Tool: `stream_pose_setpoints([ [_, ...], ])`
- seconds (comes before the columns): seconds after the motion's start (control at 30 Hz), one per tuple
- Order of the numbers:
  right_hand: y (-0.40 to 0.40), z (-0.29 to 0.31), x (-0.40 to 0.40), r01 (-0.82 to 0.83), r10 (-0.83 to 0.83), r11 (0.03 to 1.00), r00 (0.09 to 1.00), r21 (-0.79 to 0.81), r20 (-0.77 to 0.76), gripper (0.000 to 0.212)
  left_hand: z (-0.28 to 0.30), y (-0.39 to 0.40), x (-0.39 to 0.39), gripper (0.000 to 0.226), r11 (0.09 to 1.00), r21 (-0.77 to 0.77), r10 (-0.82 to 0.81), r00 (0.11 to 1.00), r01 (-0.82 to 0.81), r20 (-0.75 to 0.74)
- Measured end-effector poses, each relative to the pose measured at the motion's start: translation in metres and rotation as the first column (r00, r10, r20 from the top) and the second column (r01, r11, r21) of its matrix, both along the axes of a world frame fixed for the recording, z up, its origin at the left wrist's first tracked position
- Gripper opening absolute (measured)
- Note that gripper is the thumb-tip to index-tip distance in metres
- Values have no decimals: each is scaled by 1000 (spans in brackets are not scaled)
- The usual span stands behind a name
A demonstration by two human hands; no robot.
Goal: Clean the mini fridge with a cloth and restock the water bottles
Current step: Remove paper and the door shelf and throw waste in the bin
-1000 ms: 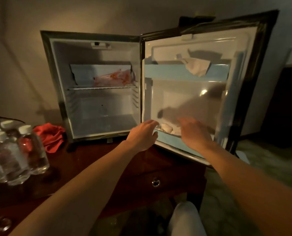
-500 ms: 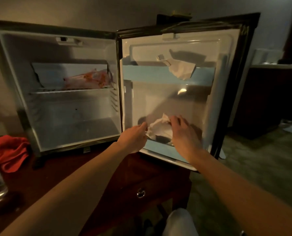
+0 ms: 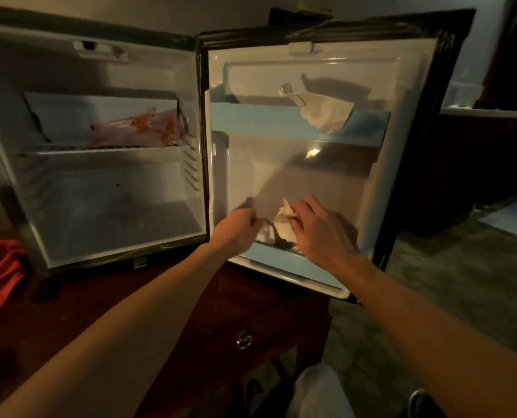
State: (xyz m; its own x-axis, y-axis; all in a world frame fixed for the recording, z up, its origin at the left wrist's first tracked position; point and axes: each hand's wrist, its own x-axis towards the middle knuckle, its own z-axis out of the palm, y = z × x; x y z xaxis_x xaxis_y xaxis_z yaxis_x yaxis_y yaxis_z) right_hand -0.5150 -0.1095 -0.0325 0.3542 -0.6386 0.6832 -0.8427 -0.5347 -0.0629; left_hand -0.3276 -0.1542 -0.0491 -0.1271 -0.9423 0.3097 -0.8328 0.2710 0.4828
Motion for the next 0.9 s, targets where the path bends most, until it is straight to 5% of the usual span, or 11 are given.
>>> stream_pose_setpoints([
  [0.2, 4, 3, 1, 62, -69, 995, 993, 76, 93, 22, 14, 13, 5, 23, 980, -196, -74, 979, 37, -190],
  [0.43, 31, 7, -3, 61, -70, 996, 988, 65, 135, 24, 21, 40, 8, 22, 966, -254, -133, 942, 54, -307],
  [0.57, 47, 3, -8, 44, -49, 999, 983, 31, 177, 21, 15, 55, -4, 11, 977, -161, -193, 907, 142, -374],
  [0.9, 100, -71, -66, 140, -148, 983, 987, 122, 60, 22, -60, 108, -82, 33, 936, -18, -350, 927, 351, -136],
])
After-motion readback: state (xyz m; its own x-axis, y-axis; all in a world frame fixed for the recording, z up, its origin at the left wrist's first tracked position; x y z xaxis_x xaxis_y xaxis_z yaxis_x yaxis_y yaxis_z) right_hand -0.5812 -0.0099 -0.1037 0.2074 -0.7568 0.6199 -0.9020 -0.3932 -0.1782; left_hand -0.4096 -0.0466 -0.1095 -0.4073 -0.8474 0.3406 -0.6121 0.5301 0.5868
